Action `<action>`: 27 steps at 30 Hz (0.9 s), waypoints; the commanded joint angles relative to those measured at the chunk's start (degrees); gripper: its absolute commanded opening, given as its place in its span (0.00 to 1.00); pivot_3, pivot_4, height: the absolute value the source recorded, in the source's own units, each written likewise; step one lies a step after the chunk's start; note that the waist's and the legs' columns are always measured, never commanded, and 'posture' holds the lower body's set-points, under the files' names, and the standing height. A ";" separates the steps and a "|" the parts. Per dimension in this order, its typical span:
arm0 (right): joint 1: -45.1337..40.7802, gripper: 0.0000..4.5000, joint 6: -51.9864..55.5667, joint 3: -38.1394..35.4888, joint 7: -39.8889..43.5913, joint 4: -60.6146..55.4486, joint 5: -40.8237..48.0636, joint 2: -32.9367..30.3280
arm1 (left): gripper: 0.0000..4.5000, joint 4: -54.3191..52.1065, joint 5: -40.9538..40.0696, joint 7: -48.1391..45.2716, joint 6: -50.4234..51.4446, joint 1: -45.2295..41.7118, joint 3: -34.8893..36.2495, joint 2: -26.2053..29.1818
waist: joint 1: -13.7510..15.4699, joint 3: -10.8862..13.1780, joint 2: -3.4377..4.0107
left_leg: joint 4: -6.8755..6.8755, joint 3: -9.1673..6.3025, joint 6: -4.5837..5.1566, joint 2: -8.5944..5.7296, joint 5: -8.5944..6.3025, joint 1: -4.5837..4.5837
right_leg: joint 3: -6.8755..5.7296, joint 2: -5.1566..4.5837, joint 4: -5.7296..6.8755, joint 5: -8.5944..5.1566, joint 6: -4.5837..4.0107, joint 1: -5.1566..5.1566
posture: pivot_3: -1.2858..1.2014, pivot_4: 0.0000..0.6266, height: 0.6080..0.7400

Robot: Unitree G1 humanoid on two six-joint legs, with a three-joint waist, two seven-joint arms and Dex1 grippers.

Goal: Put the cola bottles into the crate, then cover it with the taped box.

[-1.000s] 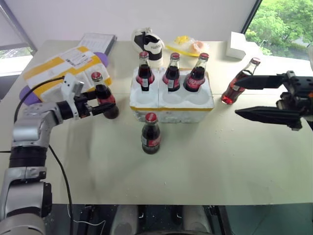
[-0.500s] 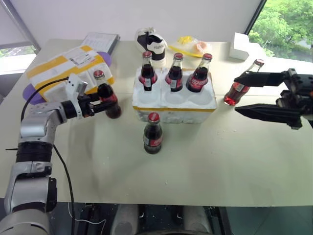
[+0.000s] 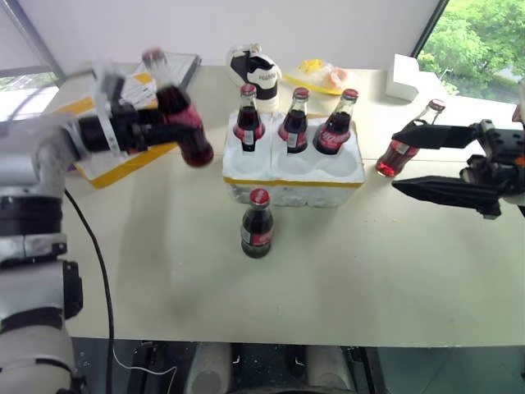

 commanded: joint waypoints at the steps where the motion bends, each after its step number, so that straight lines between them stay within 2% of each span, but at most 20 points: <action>1: 0.56 1.00 -1.71 -2.40 -0.58 -0.70 -0.30 0.54 | 0.62 2.16 -0.26 -4.56 -1.83 -7.30 -1.49 -0.57 | -0.04 0.00 0.00 | 0.00 0.04 0.00 0.00 0.00 0.00 | 0.00 0.01 0.00 0.00 0.00 0.00 | 0.52 0.24 1.00; 5: 1.73 1.00 -2.36 -2.96 -1.62 -1.47 -0.58 1.32 | 0.62 7.81 2.84 -7.44 -6.56 -11.24 -5.12 -4.49 | -0.04 -0.01 0.00 | 0.01 0.08 0.00 -0.01 0.01 0.03 | 0.01 0.00 0.01 0.00 0.01 0.01 | 0.52 0.24 1.00; 16: 7.16 1.00 -2.14 -7.06 -5.28 -4.84 0.67 2.65 | 0.62 17.19 10.23 -9.37 -17.20 -11.19 -10.35 -13.99 | -0.07 0.01 -0.02 | 0.01 0.08 0.00 0.00 0.01 -0.01 | 0.01 0.01 -0.02 -0.01 0.01 -0.02 | 0.52 0.24 1.00; 27: 9.26 1.00 -2.97 -6.46 -8.16 -6.37 0.44 3.96 | 0.62 20.27 17.44 -10.26 -27.72 -6.46 -13.26 -15.27 | -0.08 0.01 -0.03 | 0.03 -0.07 0.01 0.00 0.01 -0.01 | 0.01 0.01 -0.01 0.00 0.01 -0.01 | 0.52 0.24 1.00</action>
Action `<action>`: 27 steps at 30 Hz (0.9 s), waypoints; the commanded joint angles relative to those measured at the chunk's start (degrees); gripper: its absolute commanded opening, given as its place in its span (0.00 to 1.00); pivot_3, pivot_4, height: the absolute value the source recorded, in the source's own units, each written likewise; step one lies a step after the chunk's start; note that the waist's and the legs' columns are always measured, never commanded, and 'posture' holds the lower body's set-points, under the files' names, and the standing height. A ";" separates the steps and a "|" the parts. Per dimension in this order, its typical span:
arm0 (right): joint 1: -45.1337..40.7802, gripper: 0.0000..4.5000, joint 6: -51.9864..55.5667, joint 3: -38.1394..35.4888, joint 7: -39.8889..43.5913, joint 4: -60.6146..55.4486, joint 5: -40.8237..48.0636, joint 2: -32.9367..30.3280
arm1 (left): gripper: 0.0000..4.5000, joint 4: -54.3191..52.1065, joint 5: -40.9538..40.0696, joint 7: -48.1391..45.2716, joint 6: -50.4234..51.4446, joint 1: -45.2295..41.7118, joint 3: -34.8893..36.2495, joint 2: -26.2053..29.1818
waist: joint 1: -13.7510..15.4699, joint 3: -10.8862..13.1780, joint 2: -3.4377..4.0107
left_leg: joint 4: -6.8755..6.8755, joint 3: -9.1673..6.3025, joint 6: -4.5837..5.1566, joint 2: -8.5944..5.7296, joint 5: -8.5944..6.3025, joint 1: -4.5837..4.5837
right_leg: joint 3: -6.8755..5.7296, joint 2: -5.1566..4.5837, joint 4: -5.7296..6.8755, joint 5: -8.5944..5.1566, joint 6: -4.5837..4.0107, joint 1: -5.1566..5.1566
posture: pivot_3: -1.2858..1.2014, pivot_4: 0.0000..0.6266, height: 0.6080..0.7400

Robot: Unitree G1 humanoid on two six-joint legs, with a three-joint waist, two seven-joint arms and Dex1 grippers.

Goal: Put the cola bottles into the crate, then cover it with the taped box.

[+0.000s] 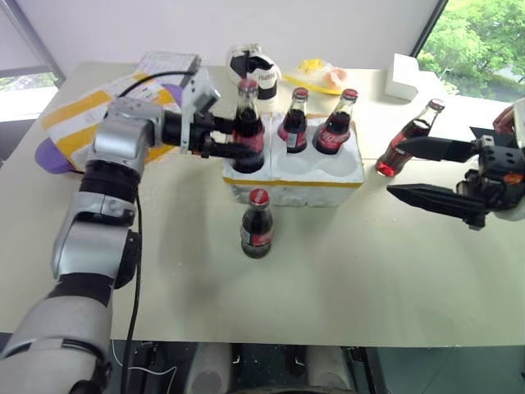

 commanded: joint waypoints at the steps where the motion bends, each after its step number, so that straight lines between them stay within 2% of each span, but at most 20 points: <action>1: -0.12 1.00 -1.46 -1.35 -0.78 -1.40 0.10 0.38 | 0.62 -0.79 0.92 0.20 -2.83 -0.56 0.91 0.49 | 0.00 0.00 0.00 | 0.00 -0.01 0.00 0.00 0.00 0.00 | 0.00 0.00 0.00 0.00 0.00 0.00 | 0.52 0.24 1.00; 4: -0.28 1.00 -2.40 0.22 -1.44 -1.59 -1.02 0.76 | 0.62 0.56 1.79 2.26 -3.67 0.18 1.18 -0.23 | -0.02 0.00 0.00 | 0.00 -0.02 0.01 0.00 0.00 0.01 | 0.01 -0.01 0.01 0.00 0.00 0.00 | 0.52 0.24 1.00; 6: -1.06 1.00 -2.76 1.57 -2.03 -1.34 -1.63 1.14 | 0.85 1.42 1.77 3.49 -3.61 0.50 1.66 -0.67 | -0.03 0.00 0.00 | 0.00 -0.03 0.01 0.00 0.00 0.02 | 0.01 0.00 0.01 0.00 0.00 0.00 | 0.52 0.24 1.00; 8: -1.87 1.00 -3.02 2.65 -2.40 -0.96 -2.08 1.38 | 0.99 1.19 1.56 3.90 -3.55 1.03 2.10 -0.57 | -0.03 -0.02 0.00 | 0.01 -0.04 0.01 0.00 0.00 0.02 | 0.00 0.00 0.02 0.00 0.00 0.00 | 0.52 0.24 1.00; 13: -3.14 1.00 -3.12 3.91 -2.23 0.47 -2.63 1.48 | 0.99 -4.25 -1.70 3.05 0.94 2.33 5.35 2.13 | -0.03 -0.02 0.00 | 0.02 -0.04 0.01 0.00 0.00 0.03 | 0.01 -0.01 0.04 0.00 0.00 0.01 | 0.52 0.24 1.00; 15: -3.09 1.00 -2.88 4.21 -2.01 0.84 -2.45 1.63 | 0.99 -9.60 -4.36 1.69 5.69 3.69 7.23 4.91 | -0.19 -0.02 0.01 | 0.01 -0.05 0.01 0.01 0.00 0.02 | 0.01 -0.01 0.03 0.00 0.00 0.00 | 0.52 0.24 1.00; 18: -1.33 1.00 -3.04 4.90 -0.87 -0.42 -2.51 1.99 | 0.99 -20.98 -11.23 -2.43 16.83 7.58 10.77 11.99 | -0.37 -0.02 0.01 | 0.00 -0.05 0.00 0.04 0.00 0.03 | 0.01 0.02 0.06 0.00 0.00 0.00 | 0.52 0.24 1.00; 22: 2.49 1.00 -5.12 8.17 0.63 -3.23 -5.41 2.96 | 0.99 -37.04 -21.58 -8.05 29.97 17.01 14.90 22.77 | -0.60 -0.04 0.05 | -0.02 -0.05 -0.01 0.07 0.01 0.05 | 0.03 0.02 0.07 -0.01 0.00 0.01 | 0.52 0.24 1.00; 25: 4.14 1.00 -6.82 13.40 0.93 -4.18 -8.37 4.88 | 0.99 -46.69 -23.40 -7.68 30.57 26.42 16.35 27.30 | 0.04 -0.06 0.06 | 0.00 -0.09 0.00 0.06 0.00 0.09 | 0.03 -0.02 0.04 -0.01 0.01 0.08 | 0.52 0.24 1.00; 27: 3.72 1.00 -7.41 17.82 0.28 -4.07 -10.12 7.23 | 0.99 -50.30 -23.91 -5.76 30.22 30.98 17.48 28.09 | 0.15 -0.07 0.05 | 0.03 -0.22 0.00 0.07 -0.01 0.17 | 0.02 -0.04 0.03 -0.01 0.00 0.22 | 0.52 0.24 1.00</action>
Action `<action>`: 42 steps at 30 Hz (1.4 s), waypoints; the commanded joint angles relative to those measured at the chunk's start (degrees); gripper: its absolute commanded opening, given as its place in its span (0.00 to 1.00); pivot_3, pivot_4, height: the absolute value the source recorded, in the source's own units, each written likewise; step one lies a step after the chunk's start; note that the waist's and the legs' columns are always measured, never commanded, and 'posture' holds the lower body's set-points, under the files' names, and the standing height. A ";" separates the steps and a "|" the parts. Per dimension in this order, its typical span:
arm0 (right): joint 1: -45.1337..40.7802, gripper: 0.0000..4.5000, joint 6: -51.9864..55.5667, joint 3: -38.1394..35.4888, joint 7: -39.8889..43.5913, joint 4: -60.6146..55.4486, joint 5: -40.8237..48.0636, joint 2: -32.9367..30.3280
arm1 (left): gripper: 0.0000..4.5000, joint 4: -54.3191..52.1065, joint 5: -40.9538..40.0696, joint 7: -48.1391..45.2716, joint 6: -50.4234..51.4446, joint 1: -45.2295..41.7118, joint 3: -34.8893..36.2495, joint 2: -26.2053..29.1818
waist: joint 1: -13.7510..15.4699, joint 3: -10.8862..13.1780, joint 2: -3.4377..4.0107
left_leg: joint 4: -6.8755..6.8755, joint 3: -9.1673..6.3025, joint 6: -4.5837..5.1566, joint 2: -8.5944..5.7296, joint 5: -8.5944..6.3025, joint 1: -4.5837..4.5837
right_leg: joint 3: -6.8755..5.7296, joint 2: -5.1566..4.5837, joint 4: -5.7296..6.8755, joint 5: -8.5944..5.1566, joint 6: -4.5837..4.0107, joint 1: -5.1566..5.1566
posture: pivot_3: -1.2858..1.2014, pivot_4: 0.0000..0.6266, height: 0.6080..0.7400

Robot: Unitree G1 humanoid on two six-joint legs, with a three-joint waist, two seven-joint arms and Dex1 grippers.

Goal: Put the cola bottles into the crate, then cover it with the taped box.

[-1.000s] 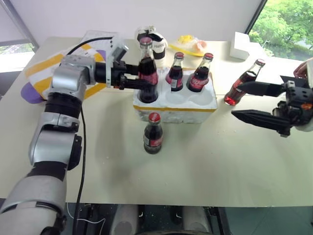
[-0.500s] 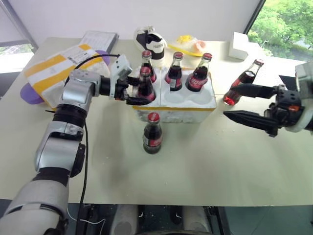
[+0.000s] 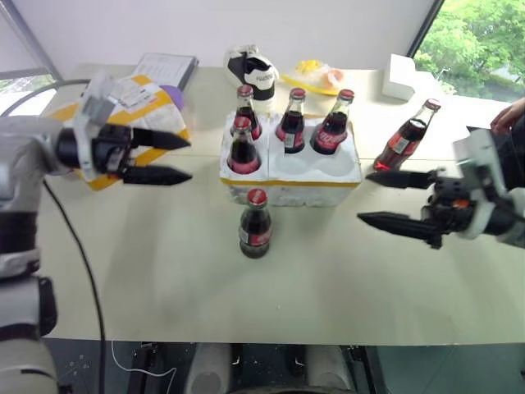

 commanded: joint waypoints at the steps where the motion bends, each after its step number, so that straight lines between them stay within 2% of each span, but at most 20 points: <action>1: -0.97 1.00 -2.81 6.24 -0.48 -1.15 -3.63 3.58 | 0.99 -6.86 -2.01 2.83 -0.11 5.13 2.81 1.23 | -0.12 -0.05 -0.09 | 0.00 -0.05 0.00 0.00 0.00 -0.01 | 0.00 0.02 -0.03 0.00 -0.01 0.01 | 0.52 0.24 1.00; 5: -4.30 1.00 -5.61 14.58 -2.28 1.43 -9.41 10.24 | 0.99 -8.73 -1.95 5.93 -2.01 8.47 3.09 1.06 | -0.26 -0.05 -0.08 | 0.01 -0.08 -0.01 -0.06 0.01 -0.04 | 0.01 0.07 0.03 0.00 -0.02 -0.06 | 0.52 0.24 1.00; 10: -8.47 1.00 -6.24 19.82 -2.34 5.04 -12.23 16.38 | 0.99 -10.02 -3.06 7.77 -2.48 9.48 2.78 1.03 | -0.25 -0.04 -0.06 | -0.01 0.00 -0.05 -0.07 0.03 -0.04 | 0.00 0.10 0.04 0.00 -0.01 -0.07 | 0.52 0.24 1.00; 37: -15.80 1.00 -8.45 31.56 0.50 15.62 -20.83 32.54 | 0.99 -9.56 -4.31 9.79 -3.90 8.10 1.25 1.23 | -0.43 -0.03 -0.06 | -0.04 0.10 -0.11 -0.06 0.06 -0.04 | -0.01 0.17 0.04 0.00 -0.01 -0.08 | 0.52 0.24 1.00; 40: -16.02 0.81 -8.30 31.36 0.39 16.38 -21.14 33.64 | 1.00 -9.45 -4.23 9.94 -4.11 7.90 1.01 1.12 | -0.52 -0.03 -0.05 | -0.05 0.11 -0.12 -0.06 0.07 -0.04 | -0.01 0.18 0.04 -0.01 -0.01 -0.08 | 0.52 0.24 1.00; 42: -16.03 0.64 -7.94 30.74 0.50 16.13 -20.69 33.91 | 1.00 -9.33 -4.27 10.10 -4.18 7.72 0.90 1.01 | -0.52 -0.03 -0.05 | -0.05 0.12 -0.12 -0.06 0.07 -0.04 | 0.00 0.18 0.04 -0.01 -0.01 -0.08 | 0.52 0.24 1.00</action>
